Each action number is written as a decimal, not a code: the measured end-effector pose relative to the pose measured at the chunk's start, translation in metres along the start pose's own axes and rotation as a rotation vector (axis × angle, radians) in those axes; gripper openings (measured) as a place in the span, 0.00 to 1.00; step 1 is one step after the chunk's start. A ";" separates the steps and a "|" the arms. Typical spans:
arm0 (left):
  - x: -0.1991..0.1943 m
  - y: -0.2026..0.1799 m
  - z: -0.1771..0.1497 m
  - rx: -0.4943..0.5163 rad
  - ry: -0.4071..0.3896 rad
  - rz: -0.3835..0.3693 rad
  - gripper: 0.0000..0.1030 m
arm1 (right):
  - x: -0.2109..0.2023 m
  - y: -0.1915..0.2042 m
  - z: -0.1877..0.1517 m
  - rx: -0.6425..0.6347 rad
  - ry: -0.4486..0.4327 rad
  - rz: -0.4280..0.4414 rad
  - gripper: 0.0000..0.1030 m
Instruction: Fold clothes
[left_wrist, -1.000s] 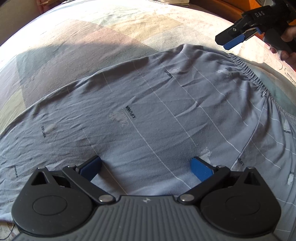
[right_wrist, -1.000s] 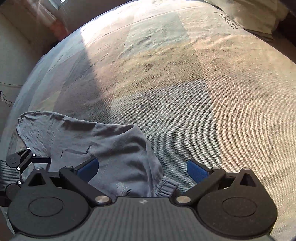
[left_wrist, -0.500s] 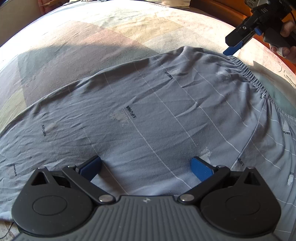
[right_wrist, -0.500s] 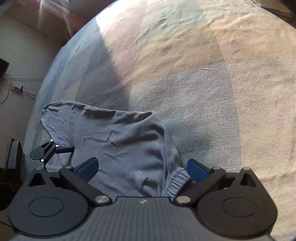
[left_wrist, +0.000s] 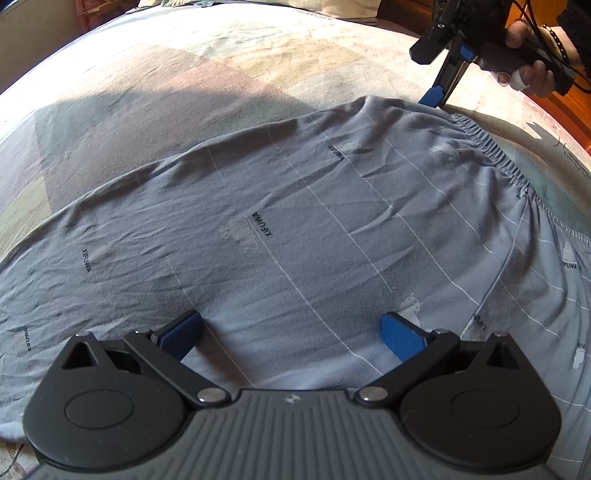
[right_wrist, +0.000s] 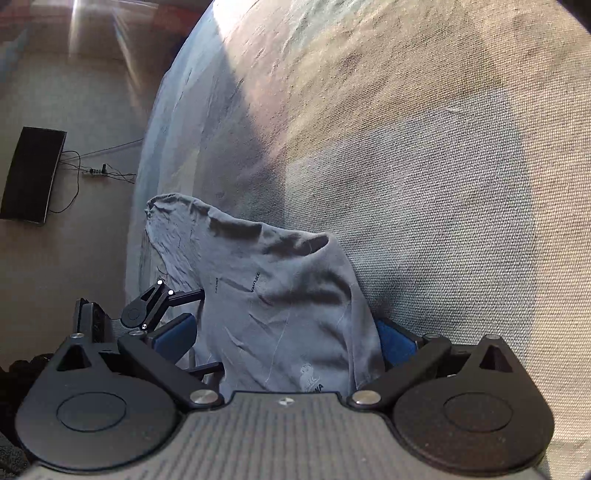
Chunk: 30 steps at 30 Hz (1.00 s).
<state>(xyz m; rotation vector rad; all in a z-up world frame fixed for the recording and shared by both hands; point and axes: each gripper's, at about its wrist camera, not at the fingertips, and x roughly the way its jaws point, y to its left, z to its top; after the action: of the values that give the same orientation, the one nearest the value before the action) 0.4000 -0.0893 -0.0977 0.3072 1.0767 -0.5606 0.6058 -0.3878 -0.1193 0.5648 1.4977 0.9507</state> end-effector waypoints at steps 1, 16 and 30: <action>0.000 0.000 0.000 -0.001 0.001 0.000 1.00 | 0.001 -0.002 0.004 0.011 0.010 0.019 1.00; 0.001 0.002 0.004 -0.002 0.023 0.000 1.00 | -0.005 -0.015 -0.001 -0.001 0.086 0.134 1.00; -0.003 0.004 0.009 -0.019 0.012 0.007 1.00 | -0.047 -0.031 -0.051 0.033 -0.101 0.046 1.00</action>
<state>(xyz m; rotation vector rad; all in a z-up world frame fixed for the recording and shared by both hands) 0.4084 -0.0895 -0.0908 0.2982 1.0919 -0.5427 0.5695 -0.4547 -0.1198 0.6641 1.4173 0.9209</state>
